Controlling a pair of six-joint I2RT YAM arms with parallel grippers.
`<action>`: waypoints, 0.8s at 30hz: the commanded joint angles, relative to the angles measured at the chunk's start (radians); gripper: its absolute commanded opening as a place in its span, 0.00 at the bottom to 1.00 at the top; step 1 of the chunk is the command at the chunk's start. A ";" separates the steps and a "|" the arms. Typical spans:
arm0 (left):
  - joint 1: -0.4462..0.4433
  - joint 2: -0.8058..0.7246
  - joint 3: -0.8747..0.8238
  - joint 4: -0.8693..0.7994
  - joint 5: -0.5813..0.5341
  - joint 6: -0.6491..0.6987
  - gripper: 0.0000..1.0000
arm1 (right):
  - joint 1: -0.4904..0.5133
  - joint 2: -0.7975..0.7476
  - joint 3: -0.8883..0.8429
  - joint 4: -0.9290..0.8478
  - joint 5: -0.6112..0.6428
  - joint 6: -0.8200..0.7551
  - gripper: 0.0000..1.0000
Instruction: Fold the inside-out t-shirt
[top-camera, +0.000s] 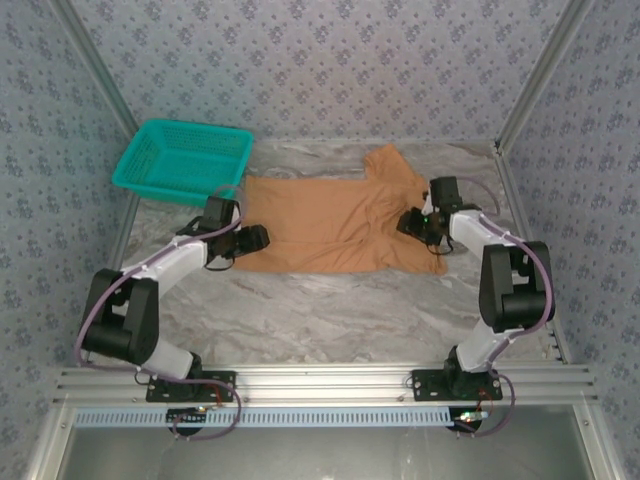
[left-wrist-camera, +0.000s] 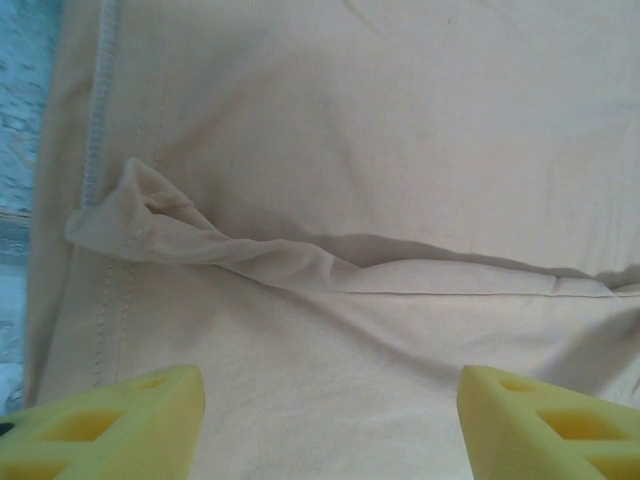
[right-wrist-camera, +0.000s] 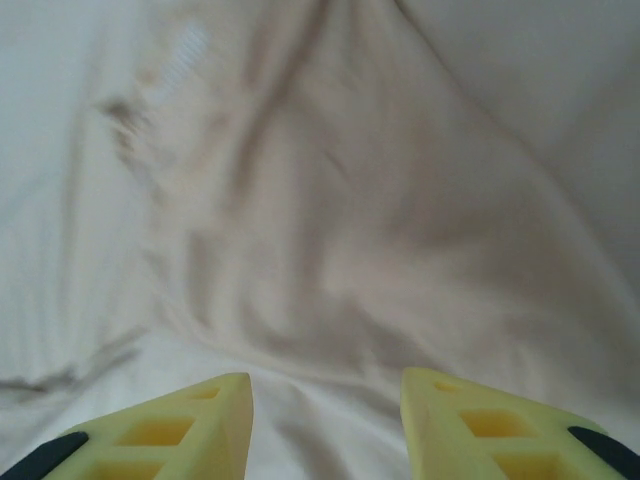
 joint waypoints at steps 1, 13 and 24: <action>-0.004 0.046 0.049 0.013 -0.010 0.019 0.67 | -0.034 -0.019 -0.078 -0.052 0.035 -0.015 0.44; -0.005 0.073 -0.083 -0.043 -0.089 0.037 0.67 | -0.119 -0.029 -0.137 -0.145 0.165 -0.035 0.41; -0.069 -0.196 -0.158 -0.091 -0.098 -0.046 0.68 | -0.056 -0.152 -0.117 -0.130 0.230 -0.096 0.44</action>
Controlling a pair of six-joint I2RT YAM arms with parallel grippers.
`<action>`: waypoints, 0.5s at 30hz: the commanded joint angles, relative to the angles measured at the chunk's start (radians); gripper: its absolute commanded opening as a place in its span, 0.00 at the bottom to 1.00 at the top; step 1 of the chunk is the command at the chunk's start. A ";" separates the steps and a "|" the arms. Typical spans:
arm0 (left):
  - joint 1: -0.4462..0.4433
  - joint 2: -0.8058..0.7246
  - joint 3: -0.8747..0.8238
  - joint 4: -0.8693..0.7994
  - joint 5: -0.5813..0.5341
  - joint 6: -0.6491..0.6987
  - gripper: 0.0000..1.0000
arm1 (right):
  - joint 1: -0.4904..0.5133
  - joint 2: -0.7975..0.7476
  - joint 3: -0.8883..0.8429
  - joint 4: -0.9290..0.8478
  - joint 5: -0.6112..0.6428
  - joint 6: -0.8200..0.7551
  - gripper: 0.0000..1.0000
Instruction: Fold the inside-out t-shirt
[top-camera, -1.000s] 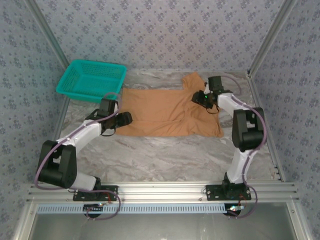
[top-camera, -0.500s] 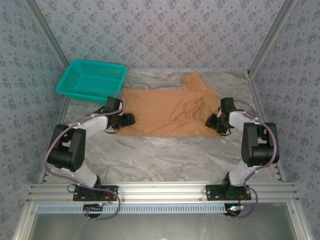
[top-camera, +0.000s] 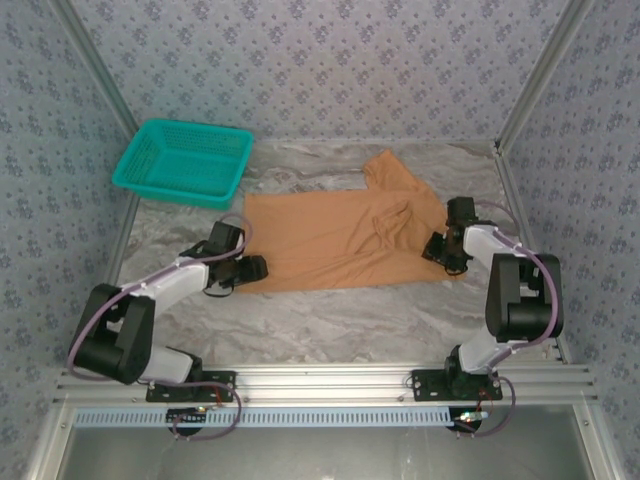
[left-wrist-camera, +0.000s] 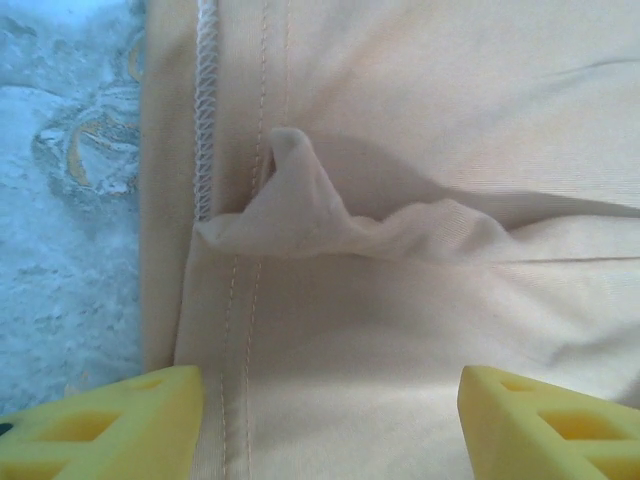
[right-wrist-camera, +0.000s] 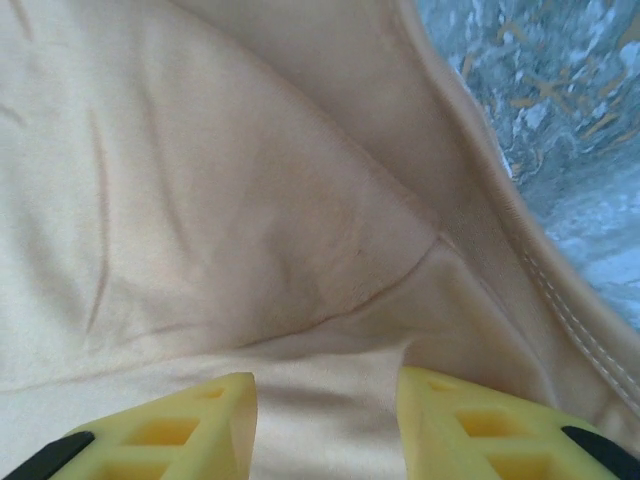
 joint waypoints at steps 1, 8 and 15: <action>0.001 -0.050 0.056 -0.019 -0.033 -0.015 0.69 | 0.047 -0.067 0.007 0.000 0.028 -0.033 0.44; -0.007 0.075 0.138 0.076 0.109 -0.010 0.67 | 0.069 0.000 0.030 0.040 -0.036 -0.017 0.45; 0.003 0.199 0.163 0.159 0.120 -0.029 0.67 | 0.035 0.124 0.075 0.034 -0.065 -0.007 0.44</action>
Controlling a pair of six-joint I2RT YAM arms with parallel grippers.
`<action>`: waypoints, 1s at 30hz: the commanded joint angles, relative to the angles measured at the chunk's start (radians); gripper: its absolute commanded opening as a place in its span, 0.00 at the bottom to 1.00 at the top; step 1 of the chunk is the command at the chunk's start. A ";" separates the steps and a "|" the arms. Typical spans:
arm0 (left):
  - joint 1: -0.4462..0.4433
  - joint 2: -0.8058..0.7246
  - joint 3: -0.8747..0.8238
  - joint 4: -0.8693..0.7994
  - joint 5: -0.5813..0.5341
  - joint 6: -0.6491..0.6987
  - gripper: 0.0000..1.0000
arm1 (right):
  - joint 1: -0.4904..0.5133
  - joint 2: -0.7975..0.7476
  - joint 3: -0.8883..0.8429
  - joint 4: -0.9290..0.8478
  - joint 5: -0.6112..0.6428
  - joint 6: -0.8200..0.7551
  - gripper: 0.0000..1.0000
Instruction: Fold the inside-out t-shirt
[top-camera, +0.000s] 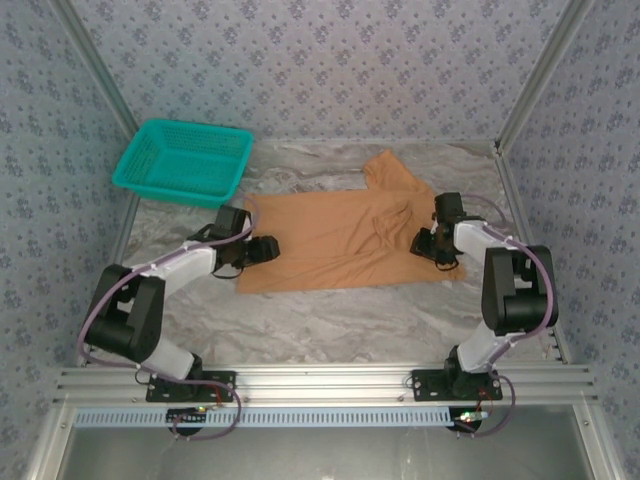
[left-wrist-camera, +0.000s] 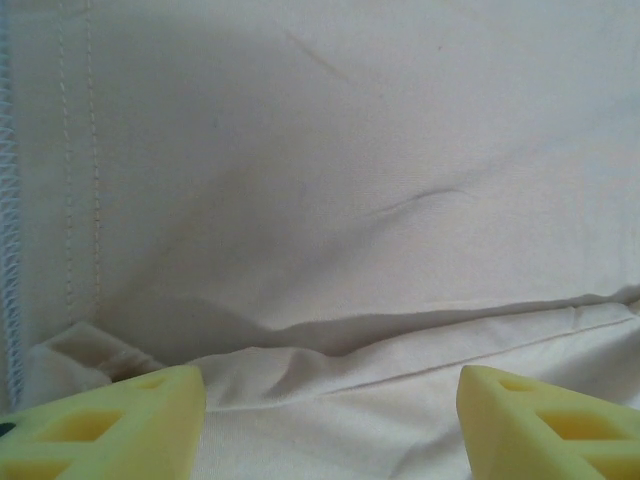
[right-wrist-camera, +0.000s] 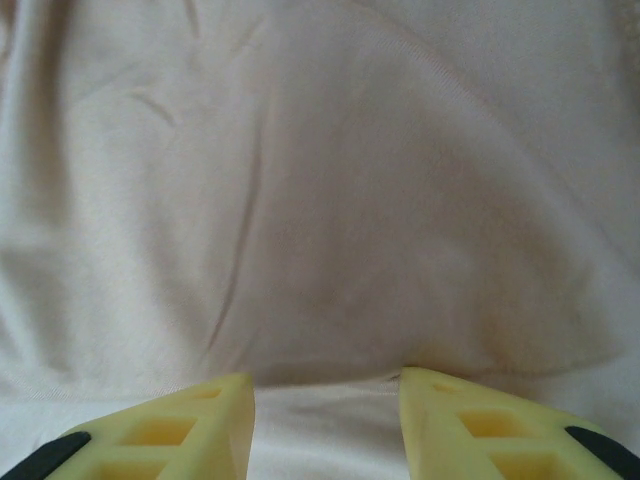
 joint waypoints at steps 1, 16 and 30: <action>0.016 0.050 0.032 0.039 -0.020 -0.018 0.66 | -0.027 0.041 0.031 -0.023 -0.012 0.009 0.44; 0.064 -0.036 0.053 -0.008 -0.095 0.002 0.69 | -0.020 -0.153 -0.035 0.005 -0.027 -0.032 0.48; -0.010 -0.007 0.003 -0.036 0.003 -0.005 0.69 | -0.016 0.121 0.149 -0.110 0.012 -0.012 0.49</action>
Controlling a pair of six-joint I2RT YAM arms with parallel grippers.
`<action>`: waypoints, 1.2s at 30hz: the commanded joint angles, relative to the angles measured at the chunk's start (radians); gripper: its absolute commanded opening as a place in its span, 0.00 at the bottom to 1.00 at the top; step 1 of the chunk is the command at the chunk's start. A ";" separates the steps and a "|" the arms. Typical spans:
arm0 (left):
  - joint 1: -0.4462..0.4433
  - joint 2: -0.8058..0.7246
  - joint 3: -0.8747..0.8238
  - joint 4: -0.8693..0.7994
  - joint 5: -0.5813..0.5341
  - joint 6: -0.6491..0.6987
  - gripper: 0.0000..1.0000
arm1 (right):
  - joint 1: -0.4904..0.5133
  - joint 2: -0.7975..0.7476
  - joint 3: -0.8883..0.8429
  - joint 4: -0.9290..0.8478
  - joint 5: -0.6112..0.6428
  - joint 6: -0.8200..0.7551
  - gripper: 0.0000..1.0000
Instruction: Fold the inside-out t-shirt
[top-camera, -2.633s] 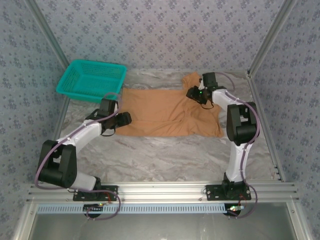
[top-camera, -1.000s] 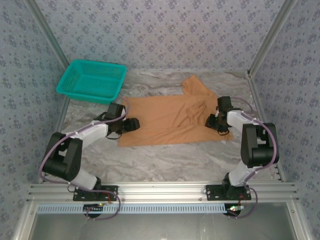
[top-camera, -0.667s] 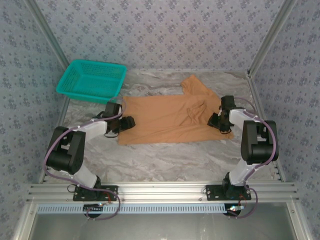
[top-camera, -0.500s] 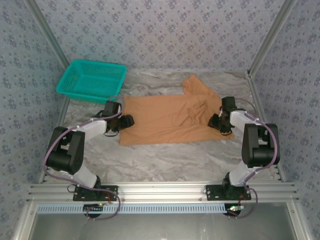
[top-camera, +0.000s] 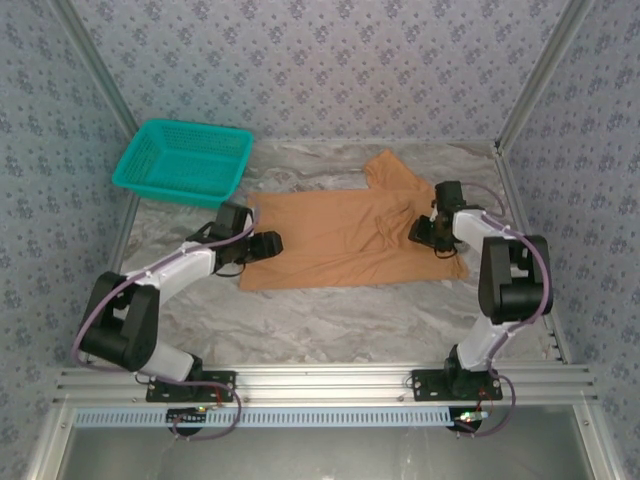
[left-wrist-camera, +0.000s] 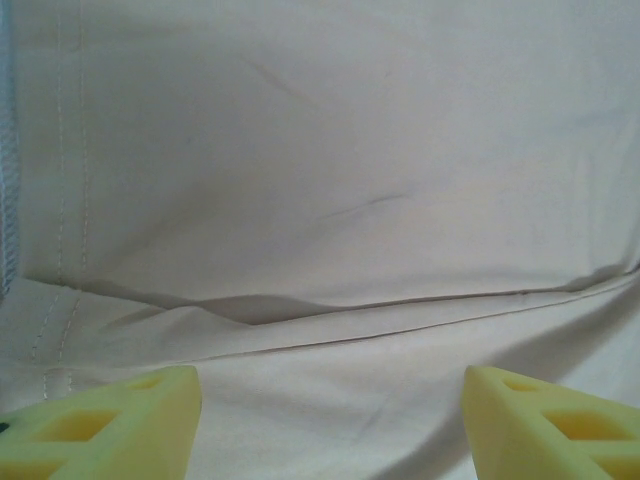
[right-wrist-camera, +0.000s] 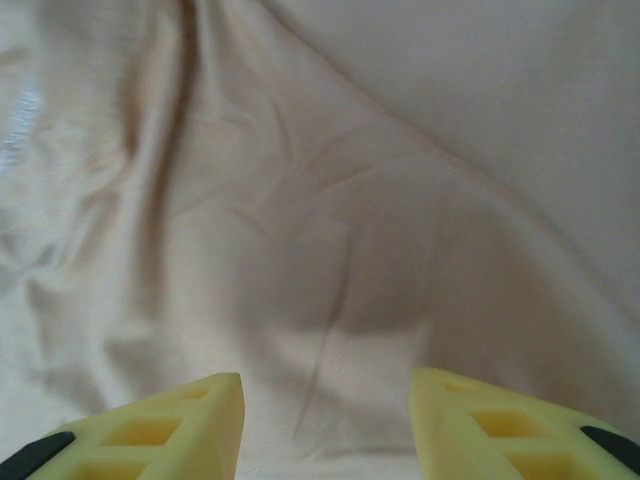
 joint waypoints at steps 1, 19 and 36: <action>0.018 0.042 -0.020 -0.021 0.023 0.012 0.69 | -0.013 0.041 0.021 -0.133 0.008 0.000 0.49; 0.011 -0.185 -0.170 -0.197 0.002 -0.024 0.68 | -0.008 -0.230 -0.162 -0.207 0.060 0.000 0.50; 0.060 0.088 0.258 0.013 -0.197 0.109 0.74 | 0.043 0.315 0.501 0.146 0.135 0.076 0.61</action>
